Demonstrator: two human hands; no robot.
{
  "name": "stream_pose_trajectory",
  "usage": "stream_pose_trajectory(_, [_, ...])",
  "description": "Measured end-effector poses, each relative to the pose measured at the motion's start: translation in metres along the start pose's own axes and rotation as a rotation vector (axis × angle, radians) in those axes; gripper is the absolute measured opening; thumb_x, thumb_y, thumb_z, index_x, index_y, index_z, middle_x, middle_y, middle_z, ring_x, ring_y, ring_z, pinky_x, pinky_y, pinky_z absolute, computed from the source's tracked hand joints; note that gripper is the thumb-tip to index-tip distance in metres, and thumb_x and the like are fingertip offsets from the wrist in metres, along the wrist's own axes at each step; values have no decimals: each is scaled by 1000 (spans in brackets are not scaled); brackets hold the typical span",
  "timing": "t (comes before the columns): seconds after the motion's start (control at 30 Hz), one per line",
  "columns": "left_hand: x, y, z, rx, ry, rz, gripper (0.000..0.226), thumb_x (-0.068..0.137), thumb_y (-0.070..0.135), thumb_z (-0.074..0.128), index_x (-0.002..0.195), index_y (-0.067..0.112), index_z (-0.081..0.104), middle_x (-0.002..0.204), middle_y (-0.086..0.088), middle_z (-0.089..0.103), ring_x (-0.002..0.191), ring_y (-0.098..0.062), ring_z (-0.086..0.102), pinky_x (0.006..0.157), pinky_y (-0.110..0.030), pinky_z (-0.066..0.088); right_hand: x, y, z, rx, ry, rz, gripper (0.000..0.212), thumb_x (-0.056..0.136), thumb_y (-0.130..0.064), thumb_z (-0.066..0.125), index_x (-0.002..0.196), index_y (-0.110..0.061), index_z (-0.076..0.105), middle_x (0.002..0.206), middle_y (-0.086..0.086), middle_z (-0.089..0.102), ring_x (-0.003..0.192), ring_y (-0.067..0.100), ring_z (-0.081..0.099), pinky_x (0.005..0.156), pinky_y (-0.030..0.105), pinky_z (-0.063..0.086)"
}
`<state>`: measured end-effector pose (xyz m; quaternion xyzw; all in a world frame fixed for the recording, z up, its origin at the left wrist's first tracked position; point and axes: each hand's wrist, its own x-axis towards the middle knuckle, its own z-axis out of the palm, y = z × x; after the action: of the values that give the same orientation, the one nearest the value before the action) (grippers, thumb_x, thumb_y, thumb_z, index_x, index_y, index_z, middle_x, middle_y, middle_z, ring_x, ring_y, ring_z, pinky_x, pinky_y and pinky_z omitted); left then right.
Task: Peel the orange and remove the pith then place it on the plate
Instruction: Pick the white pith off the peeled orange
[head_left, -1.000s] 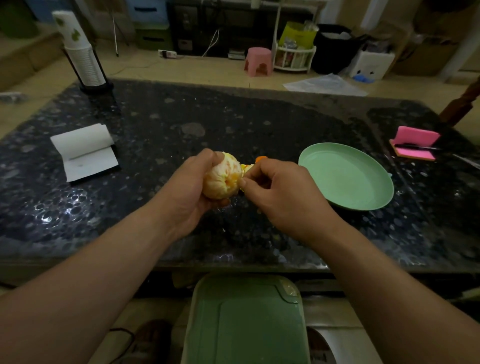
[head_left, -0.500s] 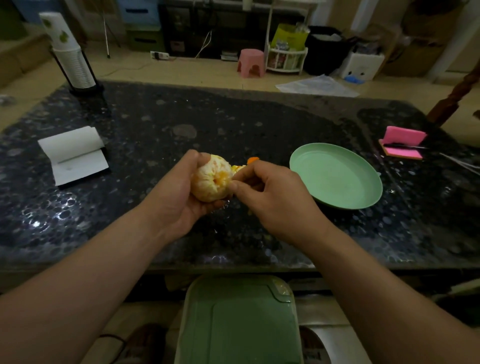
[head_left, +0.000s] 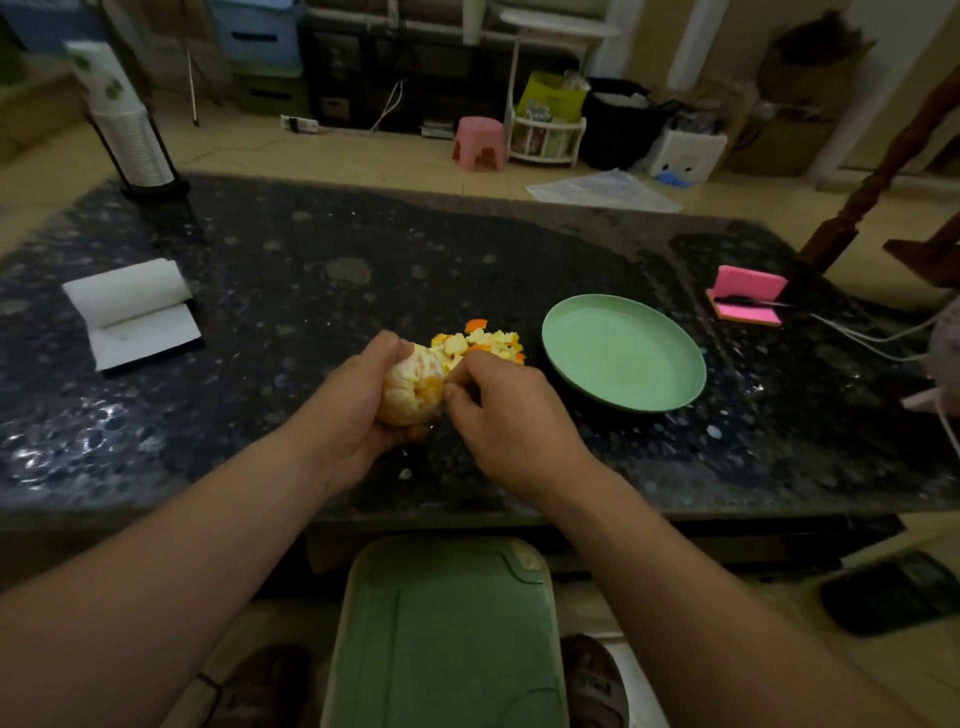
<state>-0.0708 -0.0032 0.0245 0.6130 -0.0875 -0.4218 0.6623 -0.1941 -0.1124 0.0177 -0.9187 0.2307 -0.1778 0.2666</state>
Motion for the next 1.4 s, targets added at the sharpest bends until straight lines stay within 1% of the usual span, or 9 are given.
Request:
stream_pose_trajectory(0.17, [-10,21,5,-160,-17,-35,29,103,36,54,118,14,66,94,-9,80,87,-25,72,71,-35,56,7,-8,-24,154,-35,42,8,102,-30,69,109,-26,72,91,-13,70,81,4,66,71,27,56])
stream_pose_trajectory(0.37, [-13,33,17,-201,-11,-20,38,105,44,59,124,12,67,109,-13,79,86,-23,78,63,-35,65,17,-9,-36,295,63,116,2,99,-27,76,99,-26,74,91,-11,73,84,5,69,79,31,59])
stream_pose_trajectory(0.47, [-10,25,19,-229,-5,-9,35,105,43,60,122,13,67,107,-12,80,87,-23,79,62,-36,64,12,-3,-34,304,87,97,4,99,-28,76,97,-30,73,87,-13,73,80,2,69,73,25,57])
stream_pose_trajectory(0.6, [-4,10,21,-241,-30,16,35,104,38,57,126,12,67,113,-12,79,96,-25,77,77,-39,64,8,8,-31,314,94,98,1,99,-27,76,99,-27,76,82,-12,72,76,2,67,69,22,54])
stream_pose_trajectory(0.77, [6,15,23,-232,-37,51,40,101,35,54,129,8,65,109,-14,77,87,-26,75,65,-35,61,12,9,-40,243,84,25,2,100,-29,74,100,-31,74,80,-16,70,76,0,66,66,19,49])
stream_pose_trajectory(0.9, [8,14,17,-278,-45,55,45,102,34,56,137,6,63,118,-16,77,96,-26,76,73,-38,63,13,6,-42,186,68,-7,12,99,-32,76,110,-31,73,90,-18,72,84,-2,67,75,24,57])
stream_pose_trajectory(1.0, [10,16,17,-314,-56,55,45,104,35,59,137,6,62,120,-17,77,103,-28,76,89,-44,64,13,6,-39,176,69,-10,13,98,-36,77,109,-33,71,95,-17,73,88,0,68,81,34,62])
stream_pose_trajectory(1.2, [11,16,23,-258,-59,98,35,105,33,59,127,6,66,110,-13,80,102,-26,77,95,-44,63,17,9,-32,126,122,19,7,99,-38,74,98,-32,71,83,-16,69,79,4,66,73,37,59])
stream_pose_trajectory(1.4, [12,14,25,-193,13,136,35,105,32,61,129,7,65,124,-16,76,113,-31,75,100,-53,60,20,10,-28,75,124,13,6,101,-33,70,95,-30,71,78,-15,67,71,5,63,65,34,54])
